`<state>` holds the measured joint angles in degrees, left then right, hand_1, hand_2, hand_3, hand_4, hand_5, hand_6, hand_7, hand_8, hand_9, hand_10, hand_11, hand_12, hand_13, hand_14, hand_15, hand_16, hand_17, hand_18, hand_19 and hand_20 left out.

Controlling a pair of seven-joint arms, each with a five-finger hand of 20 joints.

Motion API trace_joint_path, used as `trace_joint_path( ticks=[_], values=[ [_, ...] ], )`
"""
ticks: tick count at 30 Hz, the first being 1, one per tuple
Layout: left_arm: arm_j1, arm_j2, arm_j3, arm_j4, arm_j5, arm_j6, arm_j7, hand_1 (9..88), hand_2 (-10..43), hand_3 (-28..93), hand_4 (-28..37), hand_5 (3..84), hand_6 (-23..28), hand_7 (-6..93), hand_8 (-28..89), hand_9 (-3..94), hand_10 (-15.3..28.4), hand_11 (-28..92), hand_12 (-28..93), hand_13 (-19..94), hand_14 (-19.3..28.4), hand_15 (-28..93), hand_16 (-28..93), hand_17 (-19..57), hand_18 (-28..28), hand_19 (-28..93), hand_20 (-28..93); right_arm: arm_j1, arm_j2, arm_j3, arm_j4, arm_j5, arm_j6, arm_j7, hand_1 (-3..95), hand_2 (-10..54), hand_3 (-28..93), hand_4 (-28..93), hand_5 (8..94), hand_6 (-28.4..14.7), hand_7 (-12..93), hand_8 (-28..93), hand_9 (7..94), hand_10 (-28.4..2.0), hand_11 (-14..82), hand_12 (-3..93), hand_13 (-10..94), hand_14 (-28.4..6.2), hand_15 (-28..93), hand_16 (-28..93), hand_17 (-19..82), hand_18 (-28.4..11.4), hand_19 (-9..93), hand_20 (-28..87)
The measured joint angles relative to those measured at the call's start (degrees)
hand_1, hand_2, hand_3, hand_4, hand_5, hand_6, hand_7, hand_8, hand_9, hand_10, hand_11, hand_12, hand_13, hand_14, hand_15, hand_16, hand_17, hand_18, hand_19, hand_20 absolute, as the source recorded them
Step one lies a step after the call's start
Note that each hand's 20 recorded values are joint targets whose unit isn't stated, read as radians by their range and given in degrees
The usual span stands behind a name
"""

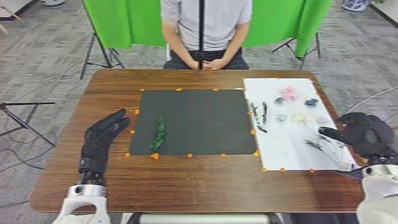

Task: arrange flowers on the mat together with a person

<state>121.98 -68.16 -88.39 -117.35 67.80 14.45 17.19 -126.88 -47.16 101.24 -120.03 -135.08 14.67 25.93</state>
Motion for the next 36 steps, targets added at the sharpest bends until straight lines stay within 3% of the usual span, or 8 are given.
trace_joint_path(
  ticks=[4, 9, 16, 29, 31, 32, 33, 36],
  values=[
    [0.09, 0.04, 0.0, -0.08, 0.02, 0.0, -0.08, 27.8, -6.4, 70, -23.8, 49.3, 5.0, 10.6, -6, 48.2, 14.3, 18, 12, 41, 16.4, 12, -1, 15.0, 11.0, 5, 23, 0.23, 0.65, -0.89, 1.44, -8.5, -0.04, 0.39, 28.8, -9.5, 64, -28, 61.5, -2.7, 18, -8, 67.9, -14.5, 22.1, 22.2, 68, -11.3, 30, 25, 38, -14.5, 29, 43],
    [0.32, 0.09, -0.04, -0.26, 0.06, -0.03, -0.39, 27.7, -6.3, 70, -23.8, 49.3, 5.0, 10.6, -6, 48.2, 14.2, 18, 12, 41, 16.4, 12, -1, 14.9, 11.0, 5, 23, 1.04, 0.92, -2.09, 2.78, -9.58, -0.94, 2.75, 28.3, -9.5, 65, -28, 62.6, -2.5, 18, -8, 70.8, -14.0, 23.2, 22.7, 76, -8.7, 38, 25, 41, -16.7, 49, 43],
    [0.51, 0.09, -0.13, -0.39, 0.25, -0.59, -1.13, 27.6, -6.2, 70, -23.9, 49.2, 5.1, 10.5, -6, 48.2, 14.4, 18, 12, 41, 16.6, 12, -1, 14.6, 11.2, 6, 22, 1.28, 1.03, -2.87, 4.88, -7.26, -3.64, 6.19, 32.7, -9.5, 63, -28, 67.9, -1.5, 18, -8, 77.7, -11.3, 25.1, 22.9, 85, -5.1, 43, 27, 47, -16.3, 63, 40],
    [0.77, 0.03, -0.43, -0.61, 0.48, -1.47, -1.94, 27.6, -6.0, 69, -23.8, 49.2, 5.2, 10.2, -6, 48.3, 14.5, 18, 12, 41, 16.8, 12, -1, 14.5, 11.3, 6, 22, 3.6, 2.1, -7.63, 8.3, -7.51, -5.24, 9.5, 40.3, -9.5, 63, -28, 78.7, 1.6, 25, -5, 88.7, -9.3, 29.2, 24.7, 93, -1.2, 48, 29, 55, -15.3, 76, 32],
    [0.78, 0.03, -0.48, -0.63, 0.51, -1.61, -2.02, 27.5, -6.0, 69, -23.8, 49.2, 5.2, 10.2, -6, 48.3, 14.4, 18, 12, 41, 16.8, 12, -1, 14.4, 11.3, 6, 22, 4.32, 2.33, -8.93, 8.81, -7.73, -5.26, 10.14, 47.2, -9.5, 54, -28, 80.6, 1.7, 24, 7, 90.3, -8.9, 29.9, 25.0, 94, -0.7, 51, 27, 56, -14.8, 78, 29],
    [0.79, 0.03, -0.5, -0.63, 0.52, -1.69, -2.07, 27.5, -6.0, 70, -23.8, 49.2, 5.2, 10.2, -6, 48.3, 14.4, 18, 12, 41, 16.8, 12, -1, 14.4, 11.3, 6, 22, 4.74, 2.43, -9.64, 9.1, -7.86, -5.25, 10.47, 64.3, -9.5, 12, -4, 81.4, 1.7, 24, 11, 91.1, -8.7, 30.3, 25.0, 94, -0.4, 53, 25, 57, -14.8, 80, 25],
    [0.79, 0.03, -0.5, -0.63, 0.53, -1.76, -2.13, 27.5, -5.9, 70, -23.8, 49.2, 5.2, 10.2, -6, 48.3, 14.3, 18, 12, 41, 16.7, 12, -1, 14.4, 11.3, 6, 22, 5.19, 2.47, -10.31, 9.4, -7.95, -5.19, 10.76, 75.9, -9.5, -14, 11, 82.7, 1.7, 23, 14, 92.2, -8.7, 30.4, 25.0, 94, -0.1, 55, 24, 58, -14.5, 81, 23],
    [0.79, 0.03, -0.52, -0.64, 0.57, -2.04, -2.29, 27.4, -5.9, 69, -23.8, 49.1, 5.2, 10.2, -6, 48.3, 14.3, 18, 12, 41, 16.7, 12, -1, 14.3, 11.4, 6, 22, 6.47, 2.47, -11.24, 9.7, -8.08, -4.24, 11.32, 84.4, -9.5, -28, 23, 85.7, 1.9, 23, 16, 93.7, -8.4, 33.0, 24.3, 94, 0.4, 59, 21, 61, -14.0, 82, 24]
  ],
)
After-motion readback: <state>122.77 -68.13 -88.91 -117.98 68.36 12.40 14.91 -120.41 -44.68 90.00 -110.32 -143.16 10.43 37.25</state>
